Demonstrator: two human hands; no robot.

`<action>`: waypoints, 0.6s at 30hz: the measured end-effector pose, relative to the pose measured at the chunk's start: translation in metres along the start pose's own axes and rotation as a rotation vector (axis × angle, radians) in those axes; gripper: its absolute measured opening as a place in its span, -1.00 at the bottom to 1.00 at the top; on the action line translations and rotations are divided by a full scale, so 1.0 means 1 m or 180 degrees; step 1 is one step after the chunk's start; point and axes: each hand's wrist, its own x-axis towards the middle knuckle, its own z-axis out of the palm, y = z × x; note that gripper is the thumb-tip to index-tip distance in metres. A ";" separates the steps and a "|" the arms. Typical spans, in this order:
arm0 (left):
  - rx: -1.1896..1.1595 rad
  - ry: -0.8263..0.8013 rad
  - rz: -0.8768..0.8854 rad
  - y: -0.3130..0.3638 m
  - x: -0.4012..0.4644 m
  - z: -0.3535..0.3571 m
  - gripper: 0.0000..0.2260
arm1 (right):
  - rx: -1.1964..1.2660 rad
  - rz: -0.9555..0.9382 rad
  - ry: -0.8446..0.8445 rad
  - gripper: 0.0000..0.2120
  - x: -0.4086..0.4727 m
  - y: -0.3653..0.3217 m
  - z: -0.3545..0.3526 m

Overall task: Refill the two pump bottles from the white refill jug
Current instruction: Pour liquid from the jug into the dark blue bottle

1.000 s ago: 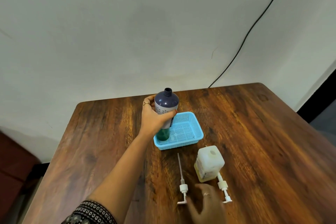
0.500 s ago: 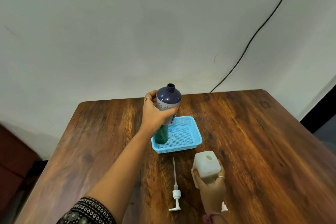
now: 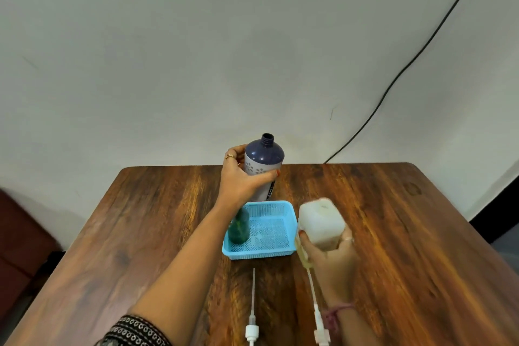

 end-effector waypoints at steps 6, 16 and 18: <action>-0.0046 -0.0045 0.0168 0.037 0.021 0.013 -0.26 | 0.0030 -0.0604 -0.0121 -0.31 0.095 -0.074 -0.025; 0.0187 0.0119 0.0540 0.127 0.047 0.032 -0.39 | -0.0223 -0.1559 -0.0361 -0.31 0.205 -0.177 -0.061; 0.0202 0.0120 0.0574 0.138 0.049 0.035 -0.40 | -0.0336 -0.1732 -0.0345 -0.29 0.215 -0.190 -0.065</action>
